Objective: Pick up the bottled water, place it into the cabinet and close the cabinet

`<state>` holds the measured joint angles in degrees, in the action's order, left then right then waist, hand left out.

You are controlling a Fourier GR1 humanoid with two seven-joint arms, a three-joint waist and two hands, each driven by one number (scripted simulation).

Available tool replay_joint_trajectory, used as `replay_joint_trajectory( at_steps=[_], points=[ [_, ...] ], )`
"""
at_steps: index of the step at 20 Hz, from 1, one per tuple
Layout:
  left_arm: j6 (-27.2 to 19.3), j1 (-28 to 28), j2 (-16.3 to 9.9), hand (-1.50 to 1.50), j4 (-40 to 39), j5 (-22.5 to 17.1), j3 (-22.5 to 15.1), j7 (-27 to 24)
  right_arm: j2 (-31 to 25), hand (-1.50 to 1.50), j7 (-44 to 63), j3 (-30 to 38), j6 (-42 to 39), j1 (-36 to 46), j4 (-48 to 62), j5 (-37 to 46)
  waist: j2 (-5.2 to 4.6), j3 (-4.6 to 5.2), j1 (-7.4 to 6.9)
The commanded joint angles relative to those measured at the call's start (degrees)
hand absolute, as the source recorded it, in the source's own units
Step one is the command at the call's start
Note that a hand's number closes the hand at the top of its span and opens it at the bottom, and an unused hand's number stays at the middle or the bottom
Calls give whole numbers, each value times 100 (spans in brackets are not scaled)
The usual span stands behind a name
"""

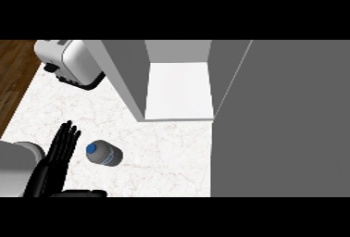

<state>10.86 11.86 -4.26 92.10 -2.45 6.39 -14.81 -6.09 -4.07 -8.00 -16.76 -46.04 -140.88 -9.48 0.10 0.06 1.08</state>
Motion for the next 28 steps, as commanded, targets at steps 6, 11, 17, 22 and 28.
replay_joint_trajectory(
  at_steps=[6, 11, 17, 22, 28],
  points=[
    [-87, -853, -148, -150, -2047, -11, 642, -1282, -188, -150, -130, 296, -288, -804, -830, -541, 0, -1, 28],
    [195, -1392, -300, -150, -3420, 78, 680, -1921, -32, -150, -264, -235, -382, -995, -848, -210, -3, 3, 45],
    [513, -1837, 65, -150, -4728, 250, 395, -2581, -122, -150, -258, -162, -388, -998, -934, -149, -18, 9, 79],
    [890, -2096, -62, -150, -5625, 267, 468, -3315, 166, -150, -404, -402, -207, -671, -400, 169, -17, 3, -8],
    [775, -2884, -120, 150, -6360, -106, 956, -3299, -110, -150, 12, -256, -254, -1175, -1301, -128, -32, 11, 46]
  ],
)
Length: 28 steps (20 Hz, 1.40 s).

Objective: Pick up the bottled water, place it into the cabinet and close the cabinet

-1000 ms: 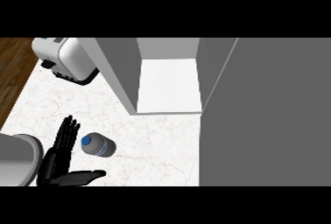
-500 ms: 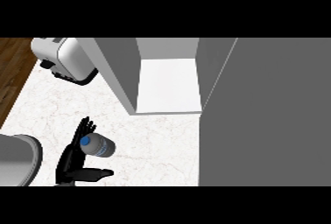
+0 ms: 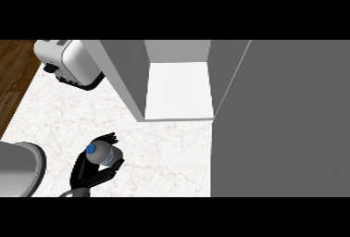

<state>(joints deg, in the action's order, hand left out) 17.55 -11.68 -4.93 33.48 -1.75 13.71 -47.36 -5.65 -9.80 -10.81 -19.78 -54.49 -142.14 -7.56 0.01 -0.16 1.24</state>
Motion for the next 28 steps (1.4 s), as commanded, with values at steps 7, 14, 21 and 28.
replay_joint_trajectory(
  at_steps=[7, 14, 21, 28],
  points=[
    [526, -575, -48, 150, -935, -258, 205, -483, -163, -150, -5, 265, -217, -364, -617, -474, -24, 31, 31],
    [-262, -158, 473, 150, -724, -772, 167, -818, -46, -150, -140, 240, -200, -59, -201, -262, 5, 23, -36],
    [-292, -102, 479, 150, -173, -1106, -425, -524, -80, -150, 9, 260, -291, -482, -603, -334, 20, 19, -44],
    [-874, -226, 489, 150, 861, -2108, -1568, 491, 113, -150, 397, -65, -14, -14, -645, -205, 23, 15, -114]
  ],
)
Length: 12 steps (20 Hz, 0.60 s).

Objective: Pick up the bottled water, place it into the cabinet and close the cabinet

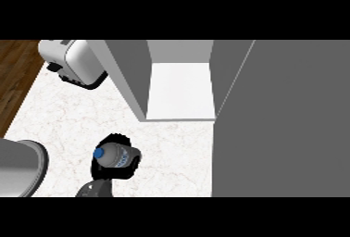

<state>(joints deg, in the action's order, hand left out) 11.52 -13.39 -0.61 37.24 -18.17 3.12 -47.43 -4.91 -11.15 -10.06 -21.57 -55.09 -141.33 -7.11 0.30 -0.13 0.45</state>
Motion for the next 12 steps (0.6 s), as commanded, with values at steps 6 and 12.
replay_joint_trajectory(
  at_steps=[6, 12],
  points=[
    [-1399, 158, 60, 150, 1936, -985, -1512, 1285, -18, -150, -66, 61, -180, -200, -223, -190, 13, 8, -14],
    [-2682, -626, 61, 150, 2296, -520, -1946, 1740, 120, -150, -19, -3, -89, -429, -441, -303, 5, 10, 38]
  ],
)
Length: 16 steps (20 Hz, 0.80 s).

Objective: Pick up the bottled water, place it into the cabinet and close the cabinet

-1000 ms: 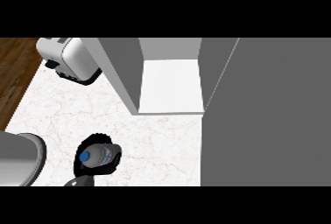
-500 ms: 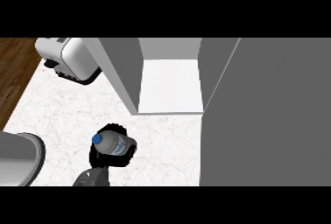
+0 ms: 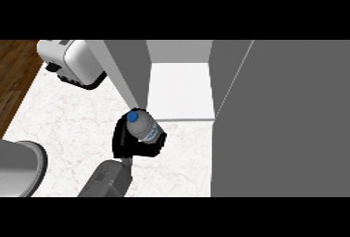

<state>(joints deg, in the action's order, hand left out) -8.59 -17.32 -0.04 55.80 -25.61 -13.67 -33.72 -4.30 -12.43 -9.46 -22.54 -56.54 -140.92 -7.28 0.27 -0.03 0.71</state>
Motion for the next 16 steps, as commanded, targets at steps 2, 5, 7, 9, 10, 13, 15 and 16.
replay_joint_trajectory(
  at_steps=[2, 5, 7, 9, 10, 13, 15, 16],
  points=[
    [-1300, -539, 4, 150, 533, -44, -860, 529, -118, -150, 202, 296, -62, 146, -211, -543, -17, 1, 24],
    [-1529, -864, 4, 150, 680, -10, -787, 918, -42, -150, 19, 396, -88, 125, -22, -591, -13, 0, 16],
    [-1884, -1340, 4, 150, 386, -282, -946, 1133, 84, -150, 194, 101, 59, 144, -391, -295, -24, 4, 61],
    [-2158, -1952, 4, 150, 25, -226, -905, 1198, 0, -150, -51, 296, -129, 48, -97, -400, -24, 2, 117],
    [-2318, -1853, 4, 150, -44, -214, -1133, 1106, -5, -150, -166, 459, -166, -11, -132, -514, -22, 2, 118],
    [-2486, -2504, 4, 150, -504, -139, -1004, 1537, -208, -150, 108, 717, -243, 105, -309, -860, -33, 0, 95],
    [-2641, -2673, 4, 150, -702, -283, -1094, 1567, -13, -150, 546, 422, 42, 460, -346, -670, -50, 4, 62],
    [-2486, -2717, 4, 150, -1176, -398, -775, 1216, -223, -150, 345, 766, -210, 93, -615, -1025, -67, 5, 174]
  ],
)
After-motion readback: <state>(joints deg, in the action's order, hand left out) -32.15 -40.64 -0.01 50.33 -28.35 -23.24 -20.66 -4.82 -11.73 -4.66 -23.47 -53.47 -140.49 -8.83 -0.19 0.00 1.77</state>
